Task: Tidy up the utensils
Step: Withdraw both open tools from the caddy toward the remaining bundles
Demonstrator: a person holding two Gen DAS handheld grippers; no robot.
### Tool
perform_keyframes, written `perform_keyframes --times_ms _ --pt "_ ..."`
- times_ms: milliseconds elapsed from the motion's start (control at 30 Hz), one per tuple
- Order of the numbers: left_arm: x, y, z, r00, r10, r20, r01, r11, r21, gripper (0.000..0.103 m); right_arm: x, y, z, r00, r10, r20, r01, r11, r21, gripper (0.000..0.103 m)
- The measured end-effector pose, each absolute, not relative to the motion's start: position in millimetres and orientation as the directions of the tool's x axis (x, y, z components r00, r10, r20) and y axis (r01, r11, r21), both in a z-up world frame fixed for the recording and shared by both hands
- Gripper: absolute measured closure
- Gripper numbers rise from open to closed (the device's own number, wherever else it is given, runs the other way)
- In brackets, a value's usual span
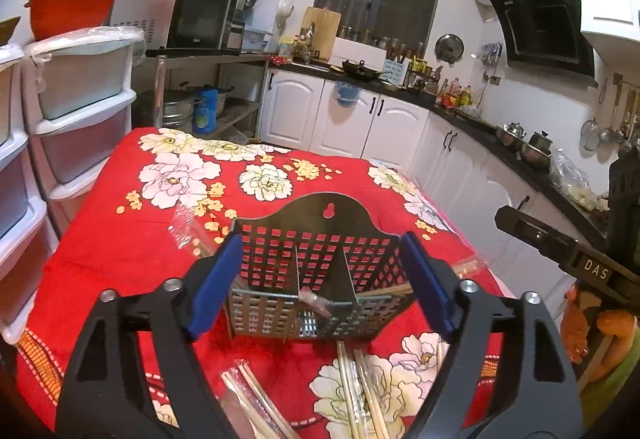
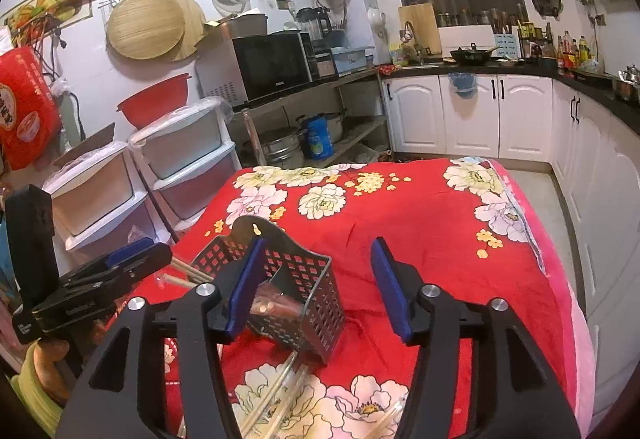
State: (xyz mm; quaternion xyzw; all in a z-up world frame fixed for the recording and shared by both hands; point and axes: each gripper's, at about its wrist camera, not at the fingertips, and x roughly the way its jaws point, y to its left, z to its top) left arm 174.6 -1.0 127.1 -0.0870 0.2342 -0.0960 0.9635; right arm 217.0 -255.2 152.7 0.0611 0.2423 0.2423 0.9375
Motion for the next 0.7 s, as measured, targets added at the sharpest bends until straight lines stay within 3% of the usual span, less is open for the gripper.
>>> perform_keyframes --times_ms 200,700 --pt "158.8 4.2 127.3 0.876 -0.231 -0.424 0.147 0.964 -0.223 0.02 201.5 -255.5 151.0 0.771 0.479 -0.42 -0.428 0.878 0.216 0.043" --pt "131.5 21.5 105.1 0.871 -0.204 -0.448 0.11 0.968 -0.227 0.018 169.7 -246.7 132.9 0.756 0.486 -0.439 -0.449 0.872 0.193 0.042"
